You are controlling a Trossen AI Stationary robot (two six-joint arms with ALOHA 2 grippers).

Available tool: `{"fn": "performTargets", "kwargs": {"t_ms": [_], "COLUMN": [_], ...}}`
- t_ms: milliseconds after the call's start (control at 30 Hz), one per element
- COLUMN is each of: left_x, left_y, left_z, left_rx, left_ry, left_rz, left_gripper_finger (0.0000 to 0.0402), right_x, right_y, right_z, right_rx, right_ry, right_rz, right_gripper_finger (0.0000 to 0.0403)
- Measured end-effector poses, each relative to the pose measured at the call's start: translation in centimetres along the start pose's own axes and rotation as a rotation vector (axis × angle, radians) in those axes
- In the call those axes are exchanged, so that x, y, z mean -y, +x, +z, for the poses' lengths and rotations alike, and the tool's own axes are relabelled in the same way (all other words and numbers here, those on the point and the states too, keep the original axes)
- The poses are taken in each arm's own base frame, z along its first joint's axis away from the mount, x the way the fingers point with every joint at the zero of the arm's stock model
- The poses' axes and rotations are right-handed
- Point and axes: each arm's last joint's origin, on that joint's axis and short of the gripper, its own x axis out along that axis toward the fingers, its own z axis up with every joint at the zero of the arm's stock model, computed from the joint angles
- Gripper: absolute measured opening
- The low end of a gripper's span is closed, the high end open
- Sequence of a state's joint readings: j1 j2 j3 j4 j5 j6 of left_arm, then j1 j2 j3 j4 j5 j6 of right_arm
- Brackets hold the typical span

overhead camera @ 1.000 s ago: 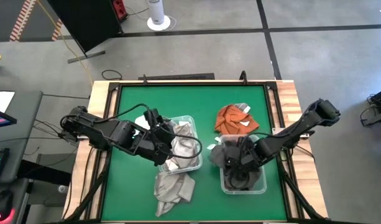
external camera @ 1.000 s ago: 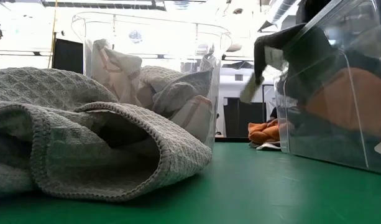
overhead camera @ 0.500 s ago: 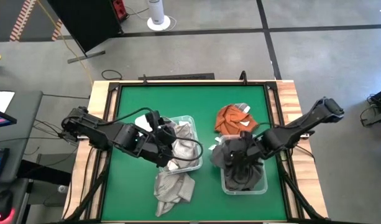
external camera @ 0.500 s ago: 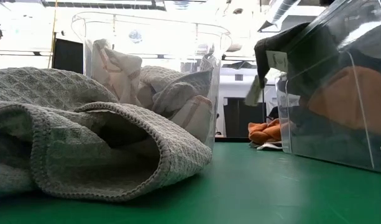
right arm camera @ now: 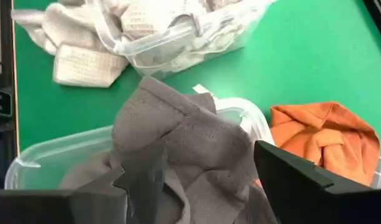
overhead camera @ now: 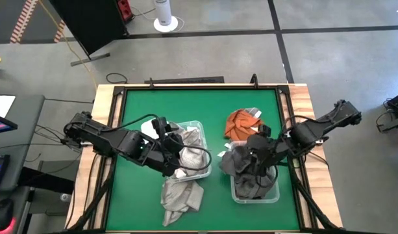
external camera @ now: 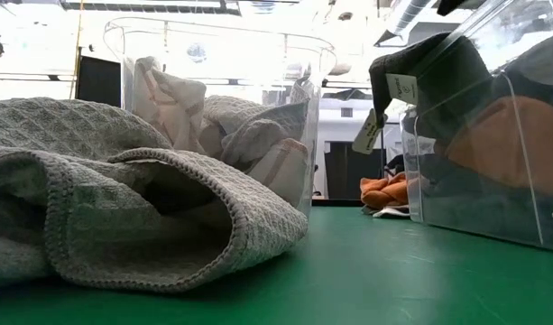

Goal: Sort microfiber towel by color & place in baskets
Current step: Put the grey microfiber towel into the right transparent bin

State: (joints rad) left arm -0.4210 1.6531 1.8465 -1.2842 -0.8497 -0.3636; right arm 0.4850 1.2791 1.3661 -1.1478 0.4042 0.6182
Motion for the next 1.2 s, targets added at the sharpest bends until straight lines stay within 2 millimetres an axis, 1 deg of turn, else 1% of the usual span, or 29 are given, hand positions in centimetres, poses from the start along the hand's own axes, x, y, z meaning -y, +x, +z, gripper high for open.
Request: {"fn": "performTargets", "kwargs": {"t_ms": [67,133,300,400,500,667,767,833,933,1200], "left_x": [0.0,0.0,0.0,0.0,0.0,0.0,0.0,0.0,0.0,0.0], "left_y": [0.0,0.0,0.0,0.0,0.0,0.0,0.0,0.0,0.0,0.0], "left_z": [0.0,0.0,-0.1,-0.1,-0.1,0.0,0.0,0.0,0.0,0.0], "left_rx": [0.000,0.000,-0.005,-0.006,-0.006,-0.001,-0.001,-0.001,-0.001,-0.002], "left_ry": [0.001,0.000,-0.005,-0.008,-0.009,-0.015,-0.016,-0.016,-0.014,-0.009], "left_rz": [0.000,0.000,0.001,0.002,0.002,0.000,0.000,0.000,0.000,0.000], "left_gripper_finger": [0.0265,0.0265,0.0265,0.0265,0.0265,0.0265,0.0265,0.0265,0.0265,0.0265], "right_x": [-0.1,-0.3,-1.1,-1.4,-1.2,-0.6,0.0,0.3,0.5,0.8], "right_y": [0.6,1.7,5.0,7.1,9.6,14.1,15.4,15.4,14.7,10.3], "right_z": [0.0,-0.1,-1.1,-2.1,-3.2,-5.5,-6.1,-6.3,-6.0,-4.0], "right_rx": [-0.009,-0.038,-0.112,-0.168,-0.200,-0.258,-0.298,-0.312,-0.324,-0.268], "right_ry": [-0.013,-0.028,-0.083,-0.107,-0.107,-0.090,-0.060,-0.063,-0.066,-0.033], "right_rz": [-0.012,-0.036,-0.075,-0.107,-0.126,-0.045,-0.016,-0.026,-0.015,-0.031], "right_gripper_finger": [0.0272,0.0272,0.0272,0.0272,0.0272,0.0269,0.0264,0.0258,0.0250,0.0235]}}
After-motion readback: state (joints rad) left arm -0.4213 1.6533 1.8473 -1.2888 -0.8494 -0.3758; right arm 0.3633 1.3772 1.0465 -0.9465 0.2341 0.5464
